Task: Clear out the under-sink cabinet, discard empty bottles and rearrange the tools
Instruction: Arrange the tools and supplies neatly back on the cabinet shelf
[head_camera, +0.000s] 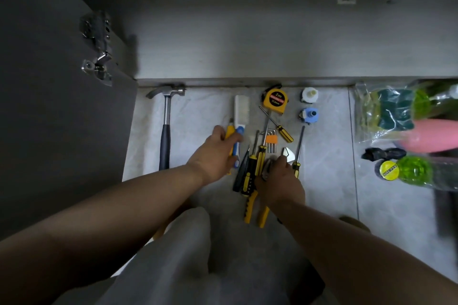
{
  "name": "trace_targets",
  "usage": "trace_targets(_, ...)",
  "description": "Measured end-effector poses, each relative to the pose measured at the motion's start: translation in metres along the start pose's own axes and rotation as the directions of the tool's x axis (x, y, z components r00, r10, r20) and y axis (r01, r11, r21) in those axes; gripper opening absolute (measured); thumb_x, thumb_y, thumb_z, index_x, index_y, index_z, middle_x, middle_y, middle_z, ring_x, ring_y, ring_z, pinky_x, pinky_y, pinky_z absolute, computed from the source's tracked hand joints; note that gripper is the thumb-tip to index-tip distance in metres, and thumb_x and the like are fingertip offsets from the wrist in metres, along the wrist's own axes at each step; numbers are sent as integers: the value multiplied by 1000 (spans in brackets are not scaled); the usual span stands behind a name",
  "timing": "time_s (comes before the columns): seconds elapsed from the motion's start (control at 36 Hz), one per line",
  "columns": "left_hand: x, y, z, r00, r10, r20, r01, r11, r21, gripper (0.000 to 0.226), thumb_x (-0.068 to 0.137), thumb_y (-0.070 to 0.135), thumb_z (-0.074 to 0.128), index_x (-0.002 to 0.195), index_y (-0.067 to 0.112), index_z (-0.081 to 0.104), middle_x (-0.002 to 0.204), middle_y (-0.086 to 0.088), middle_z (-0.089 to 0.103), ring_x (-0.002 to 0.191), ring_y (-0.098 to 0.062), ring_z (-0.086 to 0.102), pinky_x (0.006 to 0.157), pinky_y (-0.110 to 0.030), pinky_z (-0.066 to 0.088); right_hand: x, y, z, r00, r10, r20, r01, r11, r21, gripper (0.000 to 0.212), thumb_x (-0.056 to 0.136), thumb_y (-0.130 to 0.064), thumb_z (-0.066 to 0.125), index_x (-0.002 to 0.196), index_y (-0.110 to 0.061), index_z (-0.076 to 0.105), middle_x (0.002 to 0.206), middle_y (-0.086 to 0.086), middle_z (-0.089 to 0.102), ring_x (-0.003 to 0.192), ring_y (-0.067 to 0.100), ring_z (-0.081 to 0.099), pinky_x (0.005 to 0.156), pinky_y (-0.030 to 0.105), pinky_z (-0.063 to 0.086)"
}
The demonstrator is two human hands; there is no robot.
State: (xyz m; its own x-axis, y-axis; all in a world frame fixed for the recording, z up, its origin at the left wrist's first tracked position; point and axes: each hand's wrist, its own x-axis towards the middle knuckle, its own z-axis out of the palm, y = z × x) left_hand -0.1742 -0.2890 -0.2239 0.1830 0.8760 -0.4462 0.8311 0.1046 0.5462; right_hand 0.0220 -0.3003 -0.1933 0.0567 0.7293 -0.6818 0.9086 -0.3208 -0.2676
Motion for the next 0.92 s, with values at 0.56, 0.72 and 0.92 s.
trace_targets(0.56, -8, -3, 9, 1000, 4, -30, -6, 999, -50, 49, 89, 16, 73, 130, 26, 49, 125, 0, 38, 96, -21, 56, 81, -35, 56, 10, 1, 4, 987, 136, 88, -138, 990, 23, 51, 80, -51, 75, 117, -20, 60, 109, 1, 68, 96, 20, 66, 76, 31, 54)
trace_targets(0.72, -8, 0, 8, 999, 39, -20, -40, 997, -62, 46, 88, 10, 71, 129, 22, 53, 128, -4, 41, 105, -24, 55, 87, -37, 55, 13, 3, 10, 988, 137, 69, -139, 990, 35, 31, 81, -47, 77, 95, -22, 64, 86, -5, 65, 72, 10, 59, 55, 24, 44)
trace_targets(0.92, -10, 2, 11, 998, 60, 7, -59, 993, -99, 44, 90, 10, 69, 129, 23, 53, 130, -2, 40, 109, -21, 53, 88, -31, 54, 13, 7, 4, 988, 117, 103, -124, 991, 58, 38, 76, -47, 77, 106, -27, 65, 88, -8, 63, 79, 14, 60, 64, 27, 46)
